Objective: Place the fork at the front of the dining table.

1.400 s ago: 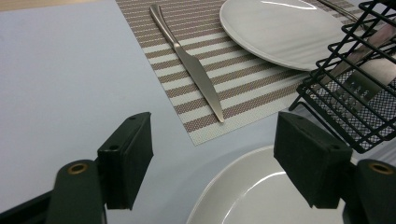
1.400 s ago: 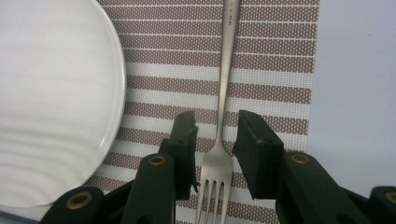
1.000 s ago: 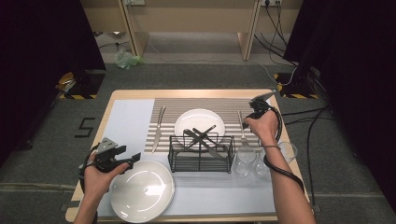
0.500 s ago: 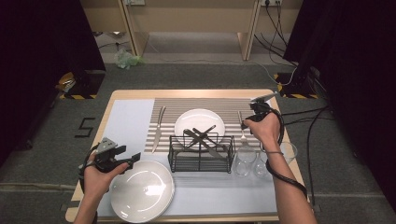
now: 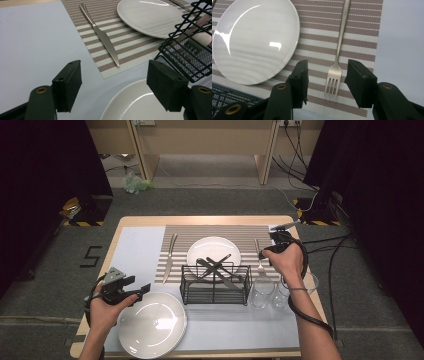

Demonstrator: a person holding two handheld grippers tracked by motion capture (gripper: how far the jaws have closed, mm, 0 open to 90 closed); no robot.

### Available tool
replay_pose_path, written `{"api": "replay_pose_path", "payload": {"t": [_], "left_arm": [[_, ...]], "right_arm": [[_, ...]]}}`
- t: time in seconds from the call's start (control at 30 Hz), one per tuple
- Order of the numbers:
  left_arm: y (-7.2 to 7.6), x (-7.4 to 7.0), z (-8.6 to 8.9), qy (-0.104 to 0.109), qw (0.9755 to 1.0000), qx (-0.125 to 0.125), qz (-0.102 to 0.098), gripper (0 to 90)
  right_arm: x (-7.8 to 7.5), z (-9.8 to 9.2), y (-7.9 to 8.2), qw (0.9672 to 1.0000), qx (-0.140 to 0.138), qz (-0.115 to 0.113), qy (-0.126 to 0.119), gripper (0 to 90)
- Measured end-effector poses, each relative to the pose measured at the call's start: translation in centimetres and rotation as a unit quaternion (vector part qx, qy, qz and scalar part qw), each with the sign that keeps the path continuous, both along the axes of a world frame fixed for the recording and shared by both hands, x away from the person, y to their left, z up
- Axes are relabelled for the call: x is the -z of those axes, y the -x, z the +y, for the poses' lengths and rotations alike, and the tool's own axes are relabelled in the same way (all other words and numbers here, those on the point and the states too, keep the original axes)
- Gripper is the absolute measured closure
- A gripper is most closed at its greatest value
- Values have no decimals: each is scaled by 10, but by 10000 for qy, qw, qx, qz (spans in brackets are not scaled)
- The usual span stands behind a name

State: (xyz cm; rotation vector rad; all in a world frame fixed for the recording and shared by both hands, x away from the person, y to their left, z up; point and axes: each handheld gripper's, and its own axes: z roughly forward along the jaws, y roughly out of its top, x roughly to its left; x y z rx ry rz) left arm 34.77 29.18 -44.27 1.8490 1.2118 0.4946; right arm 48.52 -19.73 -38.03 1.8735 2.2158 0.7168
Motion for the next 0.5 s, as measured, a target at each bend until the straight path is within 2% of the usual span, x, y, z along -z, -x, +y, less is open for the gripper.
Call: {"api": "replay_pose_path", "payload": {"t": [0.17,0.33,0.5], "left_arm": [[0,0,0,0,10000,4,5,277],[0,0,0,4,10000,-2,0,276],[0,0,-1,-3,10000,1,5,276]], "right_arm": [[0,-1,5,10000,16,-18,-59,515],[-3,-3,11,9999,-3,-121,27,500],[-4,-5,17,9999,-18,-129,-3,493]]}}
